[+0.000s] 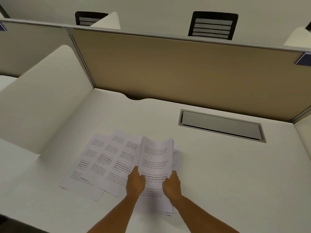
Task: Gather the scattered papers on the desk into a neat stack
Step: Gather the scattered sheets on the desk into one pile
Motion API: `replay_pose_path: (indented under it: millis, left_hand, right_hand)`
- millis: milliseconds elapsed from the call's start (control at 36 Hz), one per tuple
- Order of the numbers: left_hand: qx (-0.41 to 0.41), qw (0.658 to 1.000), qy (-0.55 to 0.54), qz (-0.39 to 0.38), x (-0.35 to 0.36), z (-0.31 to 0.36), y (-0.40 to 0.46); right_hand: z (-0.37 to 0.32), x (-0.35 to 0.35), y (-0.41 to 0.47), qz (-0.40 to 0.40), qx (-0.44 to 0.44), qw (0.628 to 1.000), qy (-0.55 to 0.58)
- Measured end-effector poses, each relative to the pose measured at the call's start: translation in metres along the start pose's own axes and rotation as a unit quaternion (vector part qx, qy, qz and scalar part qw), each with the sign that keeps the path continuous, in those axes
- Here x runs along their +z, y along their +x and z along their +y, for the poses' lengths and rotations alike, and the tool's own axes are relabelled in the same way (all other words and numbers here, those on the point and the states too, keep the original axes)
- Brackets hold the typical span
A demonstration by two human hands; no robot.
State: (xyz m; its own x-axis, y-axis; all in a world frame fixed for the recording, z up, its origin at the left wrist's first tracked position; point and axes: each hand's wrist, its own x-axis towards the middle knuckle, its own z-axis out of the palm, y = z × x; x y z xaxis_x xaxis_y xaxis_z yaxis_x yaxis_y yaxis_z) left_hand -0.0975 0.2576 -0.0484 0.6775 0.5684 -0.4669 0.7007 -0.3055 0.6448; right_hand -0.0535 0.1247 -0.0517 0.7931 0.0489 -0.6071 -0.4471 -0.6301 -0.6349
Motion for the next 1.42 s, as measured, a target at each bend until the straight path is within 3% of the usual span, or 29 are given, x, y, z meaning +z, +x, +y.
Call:
replay_pose_path:
  millis: [83, 167, 306, 611, 750, 889, 1083, 1194, 1306, 1417]
  left_hand:
    - [-0.005, 1.000, 0.022, -0.002, 0.003, -0.005, 0.006]
    - [-0.015, 0.990, 0.139, 0.016, 0.005, -0.008, 0.013]
    - [-0.049, 0.974, 0.221, 0.013, 0.007, -0.008, 0.019]
    - [-0.073, 0.985, 0.156, -0.009, 0.009, -0.019, 0.029]
    - [-0.075, 0.989, 0.128, -0.008, 0.007, -0.015, 0.029]
    - [-0.094, 0.981, 0.170, -0.006, 0.005, -0.011, 0.028]
    - [-0.094, 0.992, 0.086, 0.007, 0.006, -0.014, 0.023]
    - [-0.089, 0.995, -0.031, -0.022, 0.007, -0.016, 0.024]
    - [-0.064, 0.996, 0.023, -0.053, 0.003, -0.014, 0.017]
    - [-0.058, 0.996, -0.012, -0.072, 0.000, -0.017, 0.013]
  right_hand:
    - [-0.004, 0.004, 0.000, 0.017, 0.011, 0.997, -0.072]
    - [-0.007, 0.004, 0.003, 0.026, 0.024, 0.988, -0.150]
    - [-0.005, 0.005, 0.012, 0.037, 0.055, 0.983, -0.172]
    - [-0.002, 0.005, 0.021, 0.012, 0.121, 0.984, -0.130]
    - [-0.003, 0.004, 0.025, 0.018, 0.126, 0.991, -0.038]
    - [0.002, 0.002, 0.028, 0.029, 0.127, 0.991, 0.028]
    - [0.008, -0.006, 0.028, -0.006, 0.143, 0.987, 0.071]
    - [0.013, -0.007, 0.031, -0.012, 0.136, 0.982, 0.132]
    - [0.021, -0.008, 0.036, -0.046, 0.142, 0.972, 0.180]
    - [0.029, -0.005, 0.033, -0.069, 0.122, 0.974, 0.178]
